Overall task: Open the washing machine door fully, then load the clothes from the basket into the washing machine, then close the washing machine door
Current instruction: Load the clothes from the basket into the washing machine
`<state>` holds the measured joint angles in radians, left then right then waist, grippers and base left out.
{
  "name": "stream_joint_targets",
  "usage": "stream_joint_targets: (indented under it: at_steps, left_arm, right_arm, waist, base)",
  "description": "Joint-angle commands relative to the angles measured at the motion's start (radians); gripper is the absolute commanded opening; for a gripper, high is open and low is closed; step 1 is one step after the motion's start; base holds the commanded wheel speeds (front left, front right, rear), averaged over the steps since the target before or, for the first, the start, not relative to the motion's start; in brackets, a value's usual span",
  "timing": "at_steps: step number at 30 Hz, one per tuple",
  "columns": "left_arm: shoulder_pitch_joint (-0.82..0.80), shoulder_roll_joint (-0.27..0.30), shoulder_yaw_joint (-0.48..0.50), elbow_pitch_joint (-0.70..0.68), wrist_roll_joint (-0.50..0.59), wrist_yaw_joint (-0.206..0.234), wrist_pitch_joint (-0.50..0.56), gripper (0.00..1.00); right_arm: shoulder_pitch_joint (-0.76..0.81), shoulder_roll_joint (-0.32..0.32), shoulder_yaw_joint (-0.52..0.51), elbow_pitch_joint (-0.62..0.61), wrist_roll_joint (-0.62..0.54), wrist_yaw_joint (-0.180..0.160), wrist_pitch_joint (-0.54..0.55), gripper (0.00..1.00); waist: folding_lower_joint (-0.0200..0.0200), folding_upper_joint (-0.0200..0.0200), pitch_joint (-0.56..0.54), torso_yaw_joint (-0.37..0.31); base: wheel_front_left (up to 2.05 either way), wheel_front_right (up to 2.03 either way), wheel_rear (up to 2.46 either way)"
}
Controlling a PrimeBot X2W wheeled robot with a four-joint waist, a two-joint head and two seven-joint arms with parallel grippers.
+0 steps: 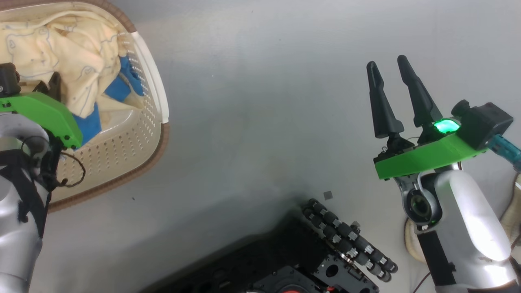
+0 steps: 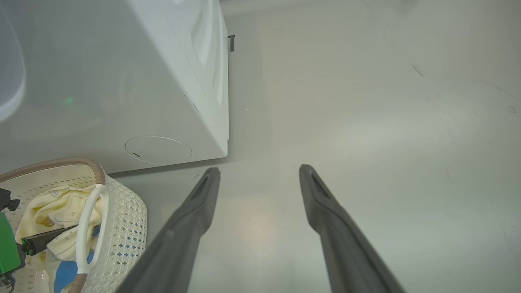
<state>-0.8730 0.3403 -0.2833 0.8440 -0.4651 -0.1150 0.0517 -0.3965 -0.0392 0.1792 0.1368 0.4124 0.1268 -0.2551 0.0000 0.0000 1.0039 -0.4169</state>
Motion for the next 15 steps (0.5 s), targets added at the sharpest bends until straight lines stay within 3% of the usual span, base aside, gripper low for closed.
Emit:
stream_joint_targets:
  at_steps: [1, 15]
  left_arm:
    - [0.008, 0.019, 0.013, -0.011, 0.009, -0.001, -0.011, 0.00]
    - [0.100, -0.057, -0.032, 0.004, 0.001, -0.008, -0.179, 0.00]
  right_arm:
    - [0.034, -0.011, 0.003, -0.021, 0.005, 0.004, -0.007, 1.00]
    - [0.047, -0.011, -0.042, -0.011, -0.045, 0.004, -0.007, 1.00]
  waist:
    - [0.0000, 0.0000, -0.003, 0.003]
    - [0.0000, 0.0000, -0.151, 0.105]
  base:
    - [0.00, 0.00, 0.00]
    - [0.00, 0.00, 0.00]
